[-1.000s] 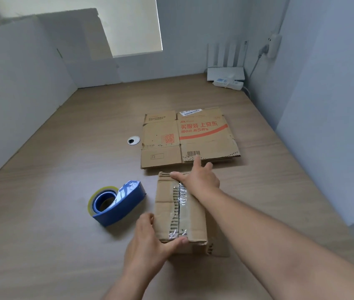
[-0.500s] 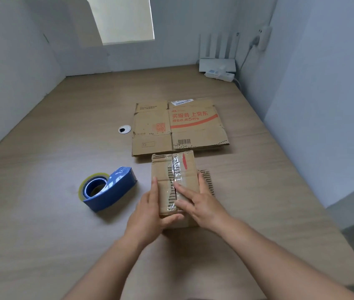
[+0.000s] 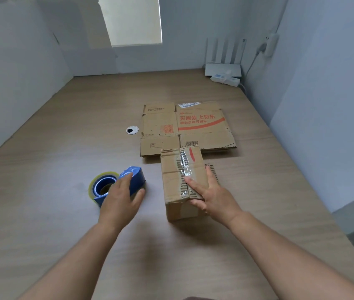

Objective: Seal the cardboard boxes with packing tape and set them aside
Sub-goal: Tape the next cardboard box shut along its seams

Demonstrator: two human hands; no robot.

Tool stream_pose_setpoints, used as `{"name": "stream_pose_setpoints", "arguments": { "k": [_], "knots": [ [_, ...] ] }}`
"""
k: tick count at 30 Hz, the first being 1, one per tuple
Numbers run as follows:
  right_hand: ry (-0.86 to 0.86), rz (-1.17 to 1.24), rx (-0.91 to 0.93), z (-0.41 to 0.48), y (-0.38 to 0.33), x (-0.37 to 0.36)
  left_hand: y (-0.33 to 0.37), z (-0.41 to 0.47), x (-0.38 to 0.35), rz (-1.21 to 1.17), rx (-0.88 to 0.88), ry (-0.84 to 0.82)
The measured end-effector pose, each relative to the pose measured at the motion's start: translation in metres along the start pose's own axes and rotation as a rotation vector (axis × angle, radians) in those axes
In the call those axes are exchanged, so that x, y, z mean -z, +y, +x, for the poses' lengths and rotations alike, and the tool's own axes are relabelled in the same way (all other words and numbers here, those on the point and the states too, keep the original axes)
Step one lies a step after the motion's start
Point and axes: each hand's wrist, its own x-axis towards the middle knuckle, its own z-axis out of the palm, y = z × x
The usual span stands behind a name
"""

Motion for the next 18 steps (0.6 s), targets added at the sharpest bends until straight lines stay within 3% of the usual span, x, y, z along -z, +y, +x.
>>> {"name": "stream_pose_setpoints", "arguments": {
  "k": [8,14,18],
  "knots": [
    [0.013,-0.036,-0.018,-0.002,-0.002,0.0,-0.032,0.041,-0.016,0.326,0.166,-0.06],
    [-0.006,-0.066,-0.048,-0.003,-0.004,0.002,-0.035,0.071,-0.016,0.269,0.349,-0.154],
    [-0.01,-0.022,-0.073,0.001,-0.007,0.002,-0.042,0.077,-0.015,0.327,0.348,-0.203]
  ]
}}
